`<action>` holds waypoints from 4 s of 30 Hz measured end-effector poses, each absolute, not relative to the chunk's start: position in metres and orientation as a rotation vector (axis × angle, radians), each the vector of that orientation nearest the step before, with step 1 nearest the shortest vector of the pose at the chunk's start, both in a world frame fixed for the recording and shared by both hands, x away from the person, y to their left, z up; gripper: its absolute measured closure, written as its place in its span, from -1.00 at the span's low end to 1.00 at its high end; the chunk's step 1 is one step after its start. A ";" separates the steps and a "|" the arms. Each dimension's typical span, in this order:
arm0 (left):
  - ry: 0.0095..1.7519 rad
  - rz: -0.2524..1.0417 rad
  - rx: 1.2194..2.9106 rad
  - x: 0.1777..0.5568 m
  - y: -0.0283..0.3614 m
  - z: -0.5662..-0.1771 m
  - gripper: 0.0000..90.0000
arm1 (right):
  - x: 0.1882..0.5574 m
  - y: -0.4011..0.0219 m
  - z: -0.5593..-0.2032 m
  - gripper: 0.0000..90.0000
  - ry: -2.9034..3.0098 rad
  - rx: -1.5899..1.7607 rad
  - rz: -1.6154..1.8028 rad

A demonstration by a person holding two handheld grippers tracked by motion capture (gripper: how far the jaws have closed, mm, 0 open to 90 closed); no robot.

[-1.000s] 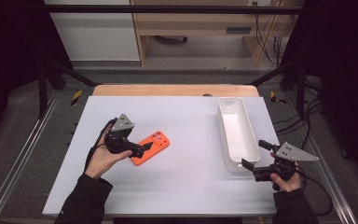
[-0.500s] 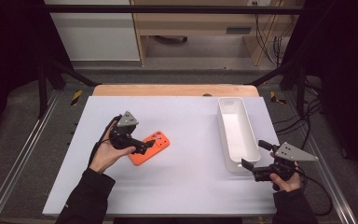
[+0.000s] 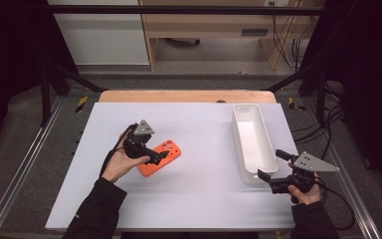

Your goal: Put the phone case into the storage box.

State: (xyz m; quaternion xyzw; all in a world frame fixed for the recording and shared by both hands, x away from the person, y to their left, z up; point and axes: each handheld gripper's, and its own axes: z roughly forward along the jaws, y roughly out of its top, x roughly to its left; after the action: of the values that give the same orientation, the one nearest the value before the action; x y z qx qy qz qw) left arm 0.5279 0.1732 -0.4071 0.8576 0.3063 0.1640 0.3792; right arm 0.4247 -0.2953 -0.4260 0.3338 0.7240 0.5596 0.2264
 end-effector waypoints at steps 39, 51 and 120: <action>0.863 0.343 2.337 0.542 0.172 -0.453 -1.00 | 0.425 -0.295 -0.426 -0.99 1.998 0.918 1.546; 0.883 0.325 2.369 0.546 0.171 -0.463 -0.96 | 0.425 -0.295 -0.426 -0.99 1.997 0.921 1.546; 0.788 0.314 2.371 0.541 0.175 -0.446 -0.65 | 0.424 -0.296 -0.425 -0.99 1.993 0.922 1.546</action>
State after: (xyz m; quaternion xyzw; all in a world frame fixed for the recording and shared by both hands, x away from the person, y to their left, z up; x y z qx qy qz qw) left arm 0.5411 0.1751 -0.4461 0.8962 0.2979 0.1188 0.3066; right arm 0.4243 -0.2961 -0.4254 0.3343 0.7230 0.5607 0.2261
